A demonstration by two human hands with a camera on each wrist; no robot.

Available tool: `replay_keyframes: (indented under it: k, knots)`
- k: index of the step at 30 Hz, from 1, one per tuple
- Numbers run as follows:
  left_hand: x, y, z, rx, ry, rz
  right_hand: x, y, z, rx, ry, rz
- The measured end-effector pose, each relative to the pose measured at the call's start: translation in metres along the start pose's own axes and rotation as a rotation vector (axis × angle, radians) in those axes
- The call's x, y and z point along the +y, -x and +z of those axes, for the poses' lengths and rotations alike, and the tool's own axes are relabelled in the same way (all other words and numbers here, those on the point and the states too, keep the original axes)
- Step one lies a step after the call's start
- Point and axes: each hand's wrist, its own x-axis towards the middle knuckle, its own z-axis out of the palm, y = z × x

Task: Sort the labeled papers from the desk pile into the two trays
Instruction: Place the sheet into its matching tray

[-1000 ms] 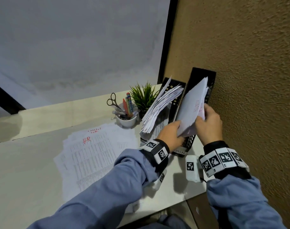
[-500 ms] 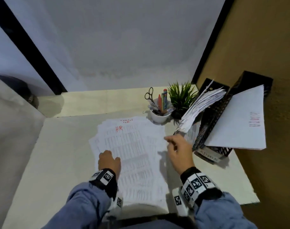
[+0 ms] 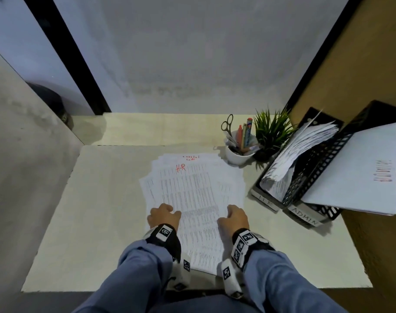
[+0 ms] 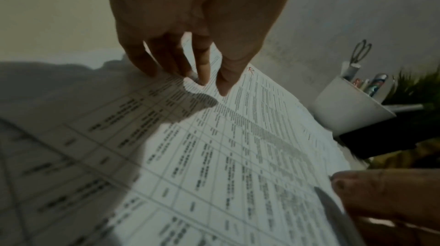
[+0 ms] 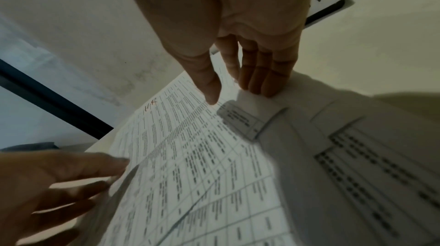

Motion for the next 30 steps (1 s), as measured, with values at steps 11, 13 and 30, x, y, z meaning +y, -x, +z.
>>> replay_keyframes:
  k: [11,13,30]
  knots:
    - [-0.012,-0.009,-0.012,0.185,0.269,0.046,-0.001,-0.001,0.011,-0.146,-0.394,0.063]
    - [-0.014,-0.012,-0.015,0.168,0.434,0.108,0.006,-0.006,0.010,-0.135,-0.469,0.071]
    - [-0.010,-0.032,-0.027,-0.042,0.497,0.231,-0.011,0.011,-0.016,-0.136,-0.770,0.035]
